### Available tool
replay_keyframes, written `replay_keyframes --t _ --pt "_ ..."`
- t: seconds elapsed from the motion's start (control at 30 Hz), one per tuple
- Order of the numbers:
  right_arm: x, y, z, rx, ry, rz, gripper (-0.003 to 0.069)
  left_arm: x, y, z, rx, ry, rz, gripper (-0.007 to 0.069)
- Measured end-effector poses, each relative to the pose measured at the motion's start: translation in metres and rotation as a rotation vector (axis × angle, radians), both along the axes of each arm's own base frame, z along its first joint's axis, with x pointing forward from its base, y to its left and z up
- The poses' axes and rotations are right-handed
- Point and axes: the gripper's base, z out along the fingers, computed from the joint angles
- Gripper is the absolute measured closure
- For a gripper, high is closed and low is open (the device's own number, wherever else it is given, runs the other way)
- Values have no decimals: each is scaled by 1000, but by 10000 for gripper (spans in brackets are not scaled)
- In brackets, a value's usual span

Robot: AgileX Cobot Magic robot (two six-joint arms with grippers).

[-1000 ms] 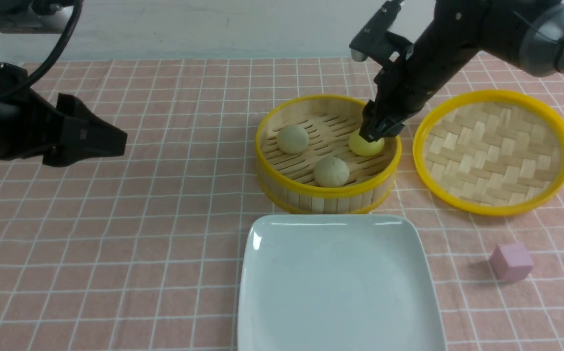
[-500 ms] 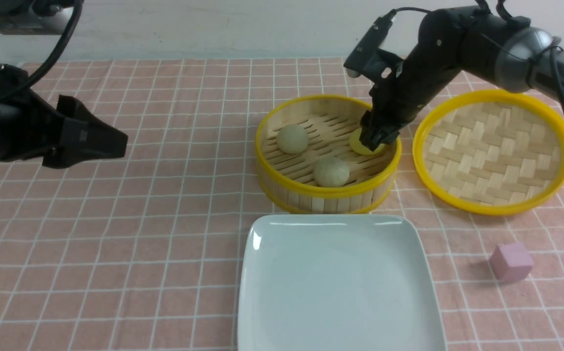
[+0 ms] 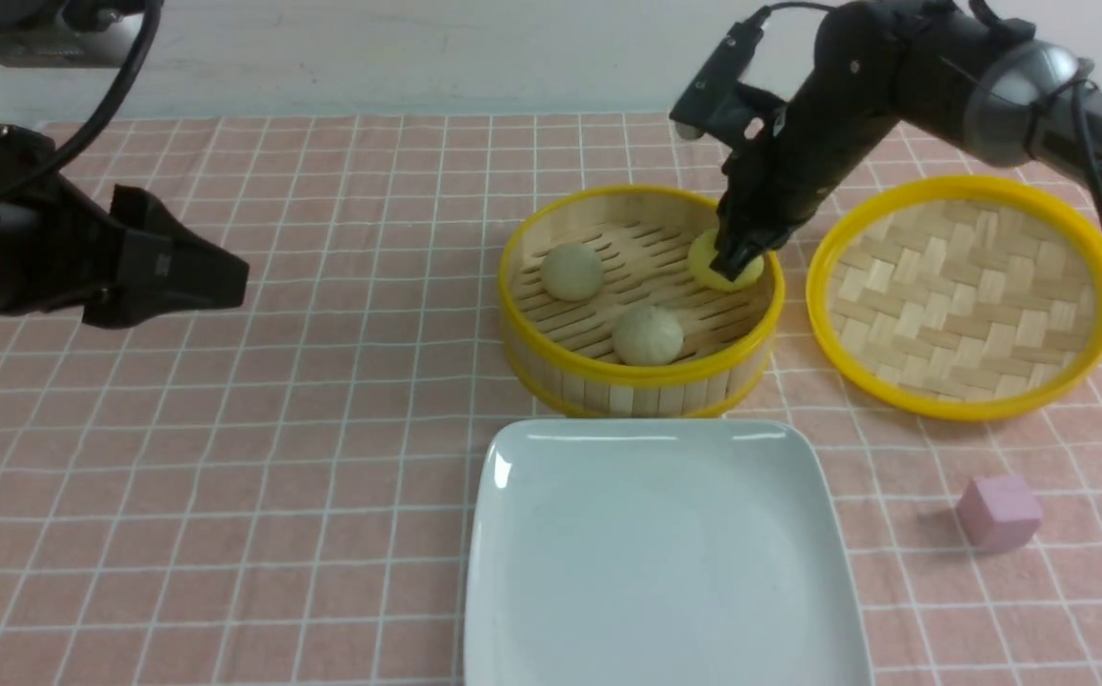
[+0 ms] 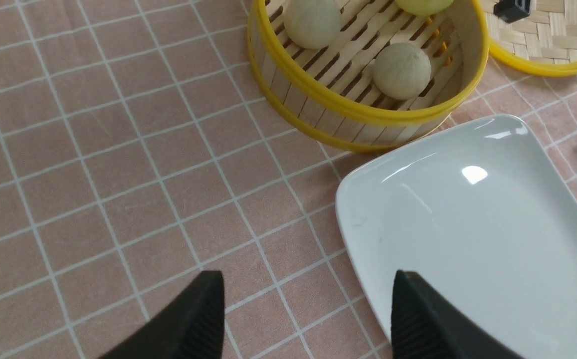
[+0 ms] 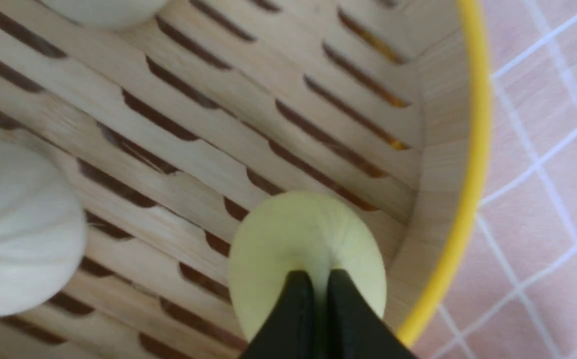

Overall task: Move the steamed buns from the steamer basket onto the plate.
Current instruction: Use the right arm to put the steamed stuffed bun into the plate

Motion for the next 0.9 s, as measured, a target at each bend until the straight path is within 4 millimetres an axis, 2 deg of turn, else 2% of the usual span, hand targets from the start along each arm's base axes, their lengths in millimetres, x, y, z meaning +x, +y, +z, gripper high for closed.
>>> replay_keyframes --t 0.03,0.1,0.13,0.2,0.27,0.37,0.5,0.63,0.7,0.83,0.9 --pt "-3 1 13 7 -15 5 648 0 0 0 0 -4 3 165" --pt "-20 1 57 55 -43 11 648 1 1 1 2 -14 11 165" --pt "-22 0 64 65 -51 11 648 1 1 1 2 -15 11 165" --pt "-44 -2 98 125 -28 17 648 2 1 1 3 -23 18 165" --pt "-60 -5 117 146 -2 19 648 3 2 2 4 -32 25 165" --pt "-77 -8 133 166 34 -1 648 5 3 3 8 -60 46 165" --pt "-86 -9 134 196 72 -53 648 7 4 4 9 -75 58 165" --pt "-103 -6 121 184 152 -66 648 7 4 4 10 -80 61 172" --pt "-116 -1 112 169 197 -57 648 7 4 4 10 -80 61 179" --pt "-162 11 87 113 321 -16 648 7 4 4 10 -79 60 196" --pt "-173 11 79 95 353 -6 648 7 4 4 10 -78 59 200"
